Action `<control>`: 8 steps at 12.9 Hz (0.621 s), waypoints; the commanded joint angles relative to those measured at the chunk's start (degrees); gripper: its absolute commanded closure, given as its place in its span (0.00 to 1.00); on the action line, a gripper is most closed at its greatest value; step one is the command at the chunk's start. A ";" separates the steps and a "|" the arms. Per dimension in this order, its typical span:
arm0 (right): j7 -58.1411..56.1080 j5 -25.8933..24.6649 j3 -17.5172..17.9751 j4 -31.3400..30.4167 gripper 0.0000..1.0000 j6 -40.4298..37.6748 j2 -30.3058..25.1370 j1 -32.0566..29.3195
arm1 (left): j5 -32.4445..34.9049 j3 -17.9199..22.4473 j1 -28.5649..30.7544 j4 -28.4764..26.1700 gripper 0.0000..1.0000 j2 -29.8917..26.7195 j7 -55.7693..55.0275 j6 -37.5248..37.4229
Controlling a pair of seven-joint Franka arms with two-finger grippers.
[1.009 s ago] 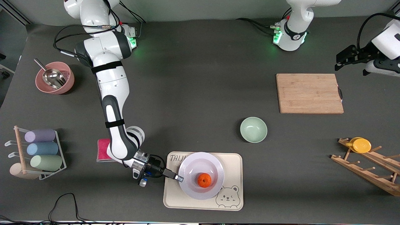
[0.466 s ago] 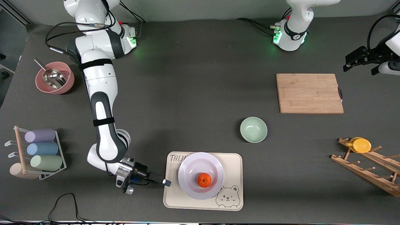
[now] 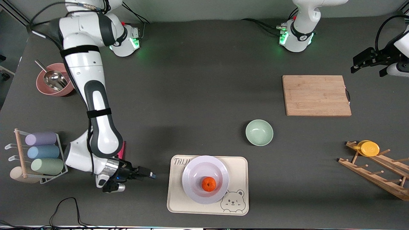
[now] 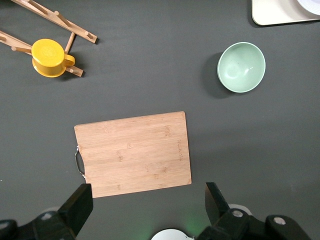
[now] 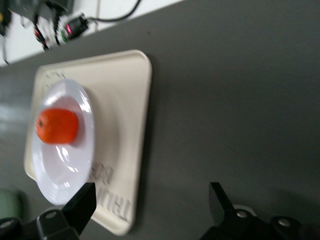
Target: Place orange and plate with both arms
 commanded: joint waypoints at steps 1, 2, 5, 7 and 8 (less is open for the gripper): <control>0.02 -11.04 -6.13 -17.32 0.00 -1.77 -14.69 5.69 | -0.48 -0.31 0.27 -0.03 0.00 -0.31 -0.80 -0.09; 0.02 -15.60 -10.35 -19.61 0.00 -3.17 -16.63 8.93 | -0.48 -0.31 0.18 -0.03 0.00 -0.31 -1.23 -0.09; 0.02 -24.68 -28.51 -23.85 0.00 -9.75 -20.08 22.36 | -0.48 -0.31 0.18 -0.03 0.00 -0.31 -1.41 -0.09; 0.10 -24.97 -43.01 -25.43 0.00 -13.80 -20.17 33.78 | -0.48 -0.31 0.27 -0.03 0.00 -0.31 -1.50 -0.09; 0.10 -25.05 -50.13 -26.39 0.00 -15.12 -20.43 40.01 | -0.48 -0.31 0.27 -0.03 0.00 -0.31 -1.41 -0.09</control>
